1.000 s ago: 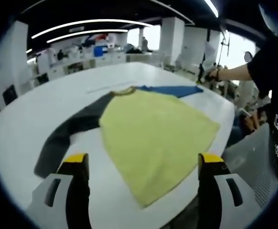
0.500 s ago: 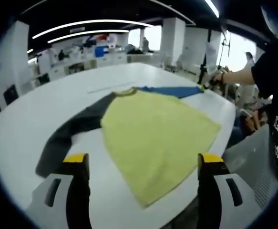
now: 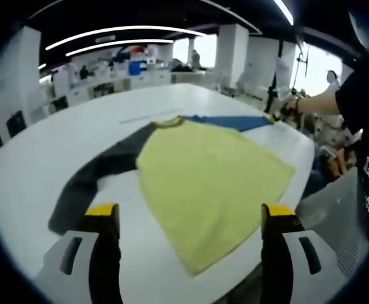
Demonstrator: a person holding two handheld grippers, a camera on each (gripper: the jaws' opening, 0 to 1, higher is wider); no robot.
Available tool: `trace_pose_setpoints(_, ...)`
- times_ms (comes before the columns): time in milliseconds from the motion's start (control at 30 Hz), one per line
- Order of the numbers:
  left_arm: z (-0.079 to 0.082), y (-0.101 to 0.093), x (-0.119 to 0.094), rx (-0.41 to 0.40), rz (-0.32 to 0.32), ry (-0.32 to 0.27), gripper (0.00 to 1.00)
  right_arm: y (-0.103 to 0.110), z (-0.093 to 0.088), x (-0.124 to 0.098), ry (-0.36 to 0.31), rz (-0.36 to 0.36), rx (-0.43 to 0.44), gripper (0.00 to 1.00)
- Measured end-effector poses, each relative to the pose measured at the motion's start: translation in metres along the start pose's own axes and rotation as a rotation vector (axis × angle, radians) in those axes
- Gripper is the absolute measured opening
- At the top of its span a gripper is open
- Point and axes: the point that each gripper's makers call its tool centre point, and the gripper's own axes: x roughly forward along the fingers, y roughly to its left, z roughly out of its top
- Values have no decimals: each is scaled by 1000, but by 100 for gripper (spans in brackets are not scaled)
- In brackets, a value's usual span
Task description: Fold the garment on the visible template until the final outline fits inside the template.
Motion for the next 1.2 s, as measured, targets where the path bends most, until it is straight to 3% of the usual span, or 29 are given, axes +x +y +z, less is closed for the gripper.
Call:
trace_pose_setpoints(267, -2, 1, -3, 1, 9, 7, 89, 8, 1, 0, -4, 23, 4, 0)
trace_pose_setpoints(867, 2, 0, -6, 4, 9, 2, 99, 17, 14, -17, -31, 37, -41, 0)
trace_pose_setpoints(1200, 10, -3, -12, 15, -5, -10, 99, 35, 21, -33, -16, 51, -121, 0)
